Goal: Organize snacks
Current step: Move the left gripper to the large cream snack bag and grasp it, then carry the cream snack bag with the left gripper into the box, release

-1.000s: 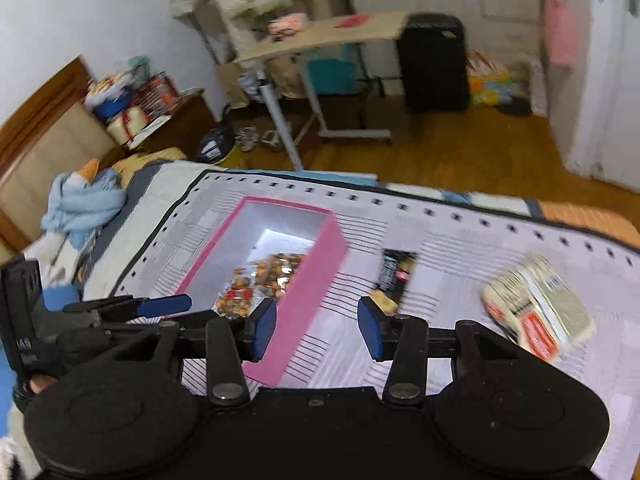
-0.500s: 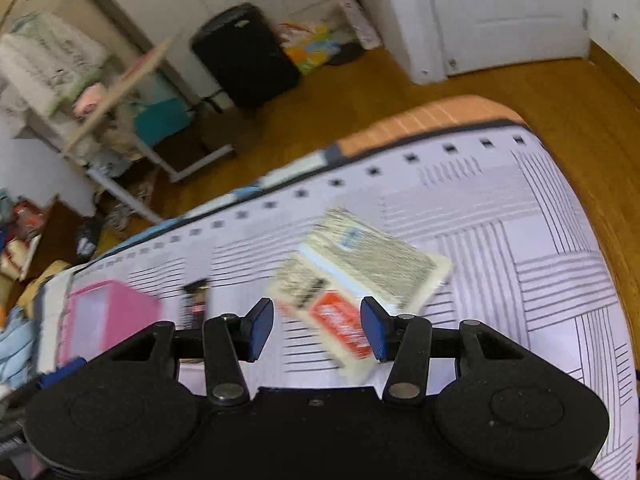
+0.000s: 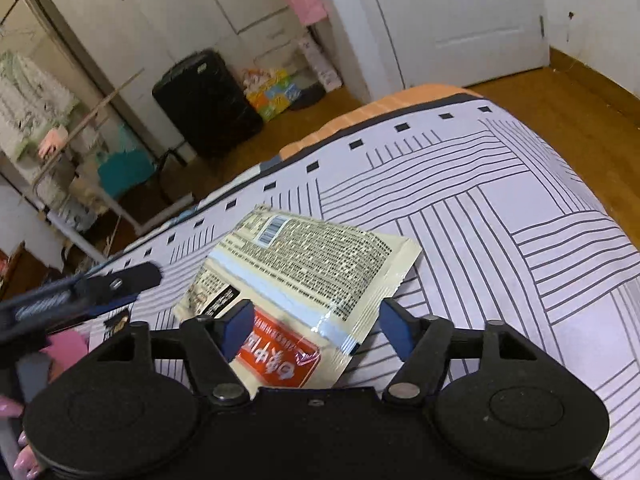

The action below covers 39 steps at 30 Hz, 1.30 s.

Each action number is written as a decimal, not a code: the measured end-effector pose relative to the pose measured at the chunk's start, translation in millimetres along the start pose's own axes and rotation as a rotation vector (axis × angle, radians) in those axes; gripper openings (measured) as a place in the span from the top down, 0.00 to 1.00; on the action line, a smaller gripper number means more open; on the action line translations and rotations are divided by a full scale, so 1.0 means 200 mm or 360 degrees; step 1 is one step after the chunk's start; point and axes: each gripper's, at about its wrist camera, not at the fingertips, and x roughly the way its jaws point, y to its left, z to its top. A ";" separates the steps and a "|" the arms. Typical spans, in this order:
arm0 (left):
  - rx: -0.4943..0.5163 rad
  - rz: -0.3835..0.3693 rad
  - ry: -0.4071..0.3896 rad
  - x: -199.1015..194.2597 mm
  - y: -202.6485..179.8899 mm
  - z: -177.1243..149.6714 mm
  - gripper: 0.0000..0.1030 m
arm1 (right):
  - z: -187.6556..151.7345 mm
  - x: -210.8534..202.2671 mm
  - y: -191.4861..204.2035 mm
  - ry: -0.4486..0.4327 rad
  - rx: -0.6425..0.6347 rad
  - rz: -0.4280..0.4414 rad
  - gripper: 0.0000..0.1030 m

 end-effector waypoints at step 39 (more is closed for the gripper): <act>-0.0058 -0.0117 0.0530 -0.12 -0.09 -0.31 0.45 | -0.36 -0.20 0.22 0.0207 -0.0489 0.0199 0.32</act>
